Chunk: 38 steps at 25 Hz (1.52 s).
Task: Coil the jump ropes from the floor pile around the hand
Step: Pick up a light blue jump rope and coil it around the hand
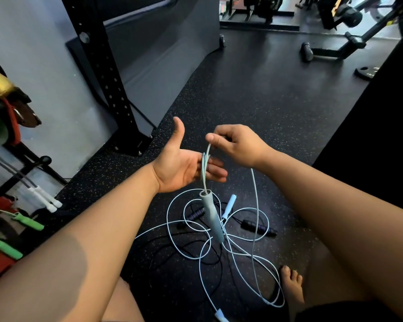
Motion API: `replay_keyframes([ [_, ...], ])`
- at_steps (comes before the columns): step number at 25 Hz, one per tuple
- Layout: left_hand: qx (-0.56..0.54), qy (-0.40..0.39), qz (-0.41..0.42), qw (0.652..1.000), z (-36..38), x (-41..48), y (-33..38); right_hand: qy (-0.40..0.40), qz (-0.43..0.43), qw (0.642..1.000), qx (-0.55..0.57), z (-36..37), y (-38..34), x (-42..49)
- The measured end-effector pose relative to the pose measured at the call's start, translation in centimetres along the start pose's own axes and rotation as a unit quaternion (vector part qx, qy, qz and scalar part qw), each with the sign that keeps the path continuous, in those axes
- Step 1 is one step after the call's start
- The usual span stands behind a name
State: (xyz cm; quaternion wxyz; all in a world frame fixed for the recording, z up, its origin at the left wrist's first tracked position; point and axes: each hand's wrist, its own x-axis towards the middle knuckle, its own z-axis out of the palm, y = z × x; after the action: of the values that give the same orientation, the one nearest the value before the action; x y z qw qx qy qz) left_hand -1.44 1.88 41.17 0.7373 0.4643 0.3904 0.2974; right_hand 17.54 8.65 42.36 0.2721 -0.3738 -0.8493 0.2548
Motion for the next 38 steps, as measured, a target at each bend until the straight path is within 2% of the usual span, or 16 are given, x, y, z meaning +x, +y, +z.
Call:
replay_keyframes([
  [7, -0.165, 0.030, 0.067, 0.984, 0.2, -0.9, 1.1, -0.012, 0.113, 0.985, 0.128, 2.5, 1.5, -0.6],
  [12, -0.317, 0.058, 0.183, 0.929, -0.9, -1.4, 1.6, -0.073, 0.174, 0.960, 0.207, 5.0, 1.6, -1.1],
  [17, -0.403, 0.121, 0.284, 0.862, -2.2, -1.9, 2.8, -0.187, 0.165, 0.954, 0.166, 5.2, 0.7, -1.5],
  [20, -0.407, 0.163, 0.294, 0.849, -3.2, -2.2, 3.3, -0.231, 0.111, 0.964, 0.065, 4.0, -0.8, -1.4],
  [23, -0.365, 0.192, 0.262, 0.872, -3.9, -2.0, 3.1, -0.205, 0.003, 0.978, -0.051, 2.3, -2.6, -0.9],
  [25, -0.286, 0.211, 0.217, 0.909, -4.0, -1.5, 2.5, -0.167, -0.046, 0.981, -0.084, 1.3, -3.5, -0.7],
  [27, -0.160, 0.210, 0.151, 0.953, -3.7, -1.0, 1.7, -0.115, -0.076, 0.985, -0.100, 0.5, -3.7, -0.5],
  [29, -0.036, 0.172, 0.095, 0.980, -2.9, -0.6, 1.1, -0.066, -0.091, 0.988, -0.110, -0.2, -3.3, -0.3],
  [31, 0.036, 0.100, 0.058, 0.993, -1.8, -0.4, 0.6, -0.037, -0.087, 0.990, -0.109, -0.6, -2.5, -0.2],
  [35, 0.030, 0.029, -0.002, 0.999, -0.3, -0.7, 0.4, -0.021, -0.029, 0.999, -0.033, -0.5, -0.4, -0.2],
  [38, -0.025, -0.011, -0.002, 1.000, -0.3, -1.0, 0.8, -0.010, 0.015, 0.999, 0.041, 0.2, 0.9, -0.2],
])
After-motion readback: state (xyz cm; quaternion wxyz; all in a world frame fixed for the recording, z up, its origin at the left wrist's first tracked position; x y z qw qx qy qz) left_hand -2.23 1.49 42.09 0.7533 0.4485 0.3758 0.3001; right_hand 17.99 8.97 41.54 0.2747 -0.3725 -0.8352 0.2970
